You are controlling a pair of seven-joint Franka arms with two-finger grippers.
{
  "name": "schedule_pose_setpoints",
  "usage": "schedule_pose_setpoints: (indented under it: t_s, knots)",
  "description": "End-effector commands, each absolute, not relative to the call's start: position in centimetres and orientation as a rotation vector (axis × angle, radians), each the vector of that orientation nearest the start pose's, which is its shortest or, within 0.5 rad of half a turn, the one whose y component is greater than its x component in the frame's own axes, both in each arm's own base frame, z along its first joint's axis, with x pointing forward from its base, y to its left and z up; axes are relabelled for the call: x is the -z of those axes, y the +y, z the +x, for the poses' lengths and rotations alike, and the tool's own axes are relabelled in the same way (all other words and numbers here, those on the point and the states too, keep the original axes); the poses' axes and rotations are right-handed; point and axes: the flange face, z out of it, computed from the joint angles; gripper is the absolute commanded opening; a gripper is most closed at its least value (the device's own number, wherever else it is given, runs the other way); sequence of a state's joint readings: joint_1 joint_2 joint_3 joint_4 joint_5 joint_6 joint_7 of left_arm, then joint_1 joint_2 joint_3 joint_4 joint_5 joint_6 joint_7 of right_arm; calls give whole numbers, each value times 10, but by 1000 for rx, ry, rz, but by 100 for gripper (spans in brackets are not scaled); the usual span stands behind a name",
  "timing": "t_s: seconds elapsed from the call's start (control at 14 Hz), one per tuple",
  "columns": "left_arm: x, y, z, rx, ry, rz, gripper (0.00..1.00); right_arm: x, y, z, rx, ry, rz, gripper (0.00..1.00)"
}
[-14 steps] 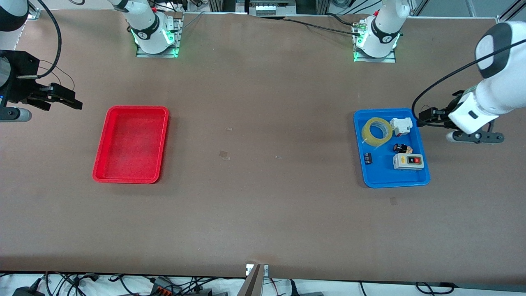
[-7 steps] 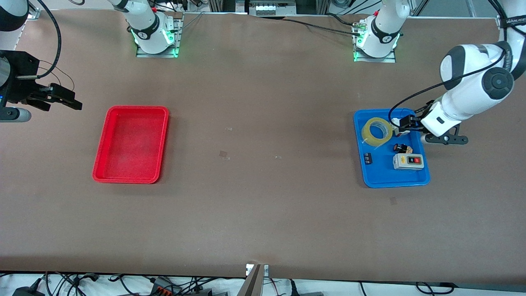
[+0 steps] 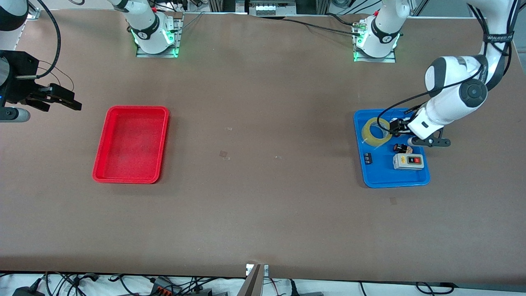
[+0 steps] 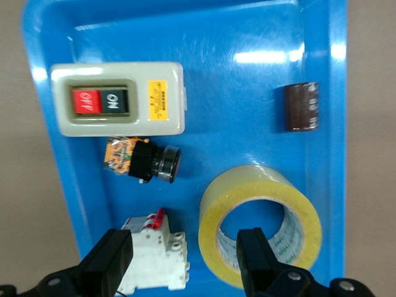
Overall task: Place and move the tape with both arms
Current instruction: 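Lower the left gripper onto the yellow tape roll and grasp its rim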
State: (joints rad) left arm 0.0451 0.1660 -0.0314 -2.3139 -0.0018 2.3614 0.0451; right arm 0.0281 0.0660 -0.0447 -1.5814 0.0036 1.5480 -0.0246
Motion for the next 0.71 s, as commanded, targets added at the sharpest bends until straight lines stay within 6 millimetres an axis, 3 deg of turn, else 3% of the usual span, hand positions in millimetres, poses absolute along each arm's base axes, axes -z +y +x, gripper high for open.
schedule_pose_setpoints:
  t_s: [0.0,0.64]
  knots:
    - [-235,2,511,-215,1,-3173,100,-587,-8,567,-136,-2,-3124,100]
    - [-218,1,503,-335,-60,-3195,97,-584,-8,568,-148,1,-3124,100]
